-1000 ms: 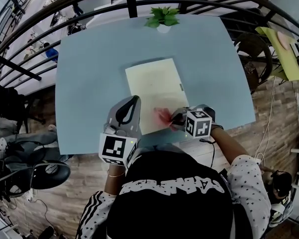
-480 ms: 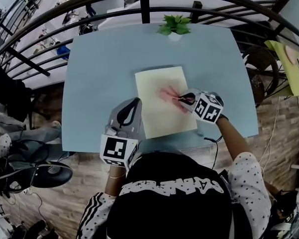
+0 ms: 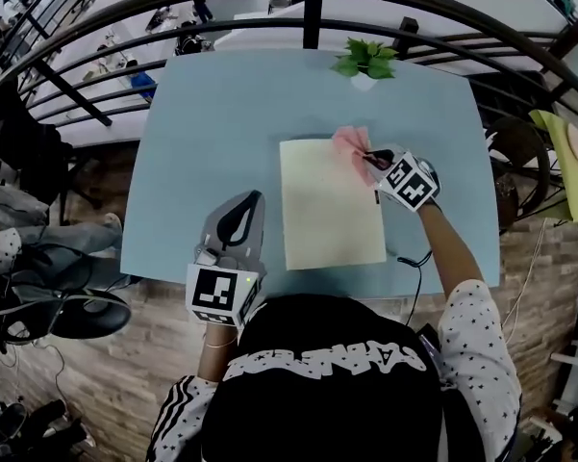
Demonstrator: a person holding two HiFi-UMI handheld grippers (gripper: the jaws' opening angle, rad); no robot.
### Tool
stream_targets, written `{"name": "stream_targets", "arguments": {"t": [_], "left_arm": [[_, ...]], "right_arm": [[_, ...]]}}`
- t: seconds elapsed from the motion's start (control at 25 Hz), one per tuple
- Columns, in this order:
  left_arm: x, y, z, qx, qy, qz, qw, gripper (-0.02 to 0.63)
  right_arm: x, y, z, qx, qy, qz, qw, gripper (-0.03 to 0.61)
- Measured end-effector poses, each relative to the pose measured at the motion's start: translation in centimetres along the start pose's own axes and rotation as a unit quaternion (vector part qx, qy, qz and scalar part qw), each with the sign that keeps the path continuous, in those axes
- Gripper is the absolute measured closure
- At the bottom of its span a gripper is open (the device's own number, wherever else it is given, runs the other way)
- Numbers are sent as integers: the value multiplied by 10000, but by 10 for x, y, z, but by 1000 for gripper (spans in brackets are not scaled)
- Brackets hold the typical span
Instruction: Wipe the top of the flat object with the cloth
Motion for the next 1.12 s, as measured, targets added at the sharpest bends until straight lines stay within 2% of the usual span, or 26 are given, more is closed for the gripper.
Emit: {"name": "stream_targets", "arguments": {"t": [0.24,0.44,0.56,0.88,1.12], "left_arm": [[-2,-8,12,261,4,24,9997,614],[-4,-16,22,442,7,71,9990,614],[-3,-19,24,479,7,79,9988,614],[-5,-14,17,290,11,79,9995,614],[-6,-5,6,8,5,74,10000,614]], "right_arm": [[-11,30,-19,-67,-247,473,9986,558],[-22,47,-20,31,-486,877,9950,558],[-25,50,-15,62,-477,951,9943,558],[-23,45,13,350,-932,1027,9897,560],[-29,35,37,466,-899,967,9902,560]]}}
Point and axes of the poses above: the fingertips, and each gripper's own axes: y forward along the fingers, z to its left, x out of its top, the point moved 4 cm from there along -y, backward along the fingers, and after that the axes turned 4 degrees about x, right-handed, at the moved point
